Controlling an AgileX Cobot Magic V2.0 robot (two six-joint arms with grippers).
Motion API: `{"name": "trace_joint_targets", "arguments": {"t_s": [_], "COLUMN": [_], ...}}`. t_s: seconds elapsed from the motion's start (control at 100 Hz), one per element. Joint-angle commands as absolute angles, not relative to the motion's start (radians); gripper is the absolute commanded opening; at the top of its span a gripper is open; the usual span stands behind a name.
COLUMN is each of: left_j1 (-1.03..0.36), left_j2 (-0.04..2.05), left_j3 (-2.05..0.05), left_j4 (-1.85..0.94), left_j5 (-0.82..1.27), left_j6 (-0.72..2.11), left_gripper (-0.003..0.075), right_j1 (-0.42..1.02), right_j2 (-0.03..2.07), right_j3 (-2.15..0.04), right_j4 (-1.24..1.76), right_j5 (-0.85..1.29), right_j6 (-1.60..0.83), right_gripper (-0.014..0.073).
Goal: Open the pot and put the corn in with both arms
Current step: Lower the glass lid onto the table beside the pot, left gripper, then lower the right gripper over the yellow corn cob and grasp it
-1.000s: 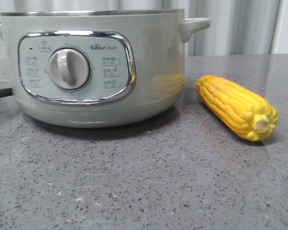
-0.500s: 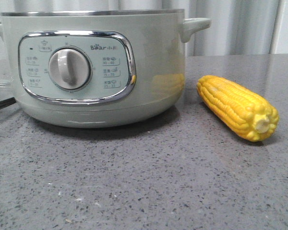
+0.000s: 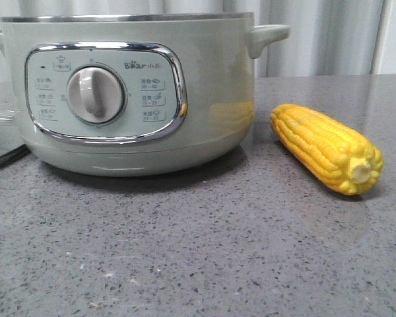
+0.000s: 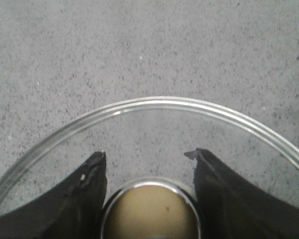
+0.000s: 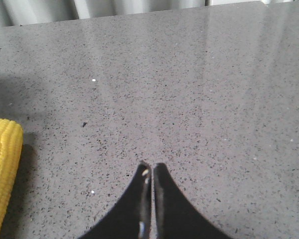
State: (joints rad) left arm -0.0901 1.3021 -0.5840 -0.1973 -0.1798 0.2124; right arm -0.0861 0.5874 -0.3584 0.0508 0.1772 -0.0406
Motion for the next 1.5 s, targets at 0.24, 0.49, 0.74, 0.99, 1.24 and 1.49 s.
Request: {"name": "trace_joint_targets", "arguments": {"t_s": [0.24,0.49,0.74,0.99,1.24,1.49], "left_j1": [-0.097,-0.097,-0.097,-0.097,-0.097,-0.097], "left_j2": [1.131,0.933,0.707,0.549,0.511,0.511], "left_j3": [-0.616,-0.616,-0.616,-0.616,-0.616,-0.616], "left_j4": [-0.202,-0.202,-0.202,-0.202,-0.202,-0.202], "left_j5": [-0.245,-0.241,-0.247,-0.245,-0.231,-0.185], "left_j6": [0.206,0.206,0.206,0.206,0.206,0.206], "left_gripper": [0.0352,0.0351,0.0347,0.0347,0.0347,0.0347], "right_j1": [-0.080,-0.004,0.089,0.122,0.130,0.208], "right_j2": [0.597,0.614,0.737,0.853,0.977,1.134], "right_j3": [-0.394,-0.471,-0.598,-0.725,-0.851,-0.980], "right_j4": [0.060,0.064,0.066,0.076,0.149,0.181], "right_j5": [0.144,0.266,0.454,0.523,0.652,0.778], "right_j6": [-0.045,-0.046,-0.046,-0.046,-0.046,-0.046], "right_gripper": [-0.0074,0.0012,0.0247,0.0311,0.0358,0.0358]}}
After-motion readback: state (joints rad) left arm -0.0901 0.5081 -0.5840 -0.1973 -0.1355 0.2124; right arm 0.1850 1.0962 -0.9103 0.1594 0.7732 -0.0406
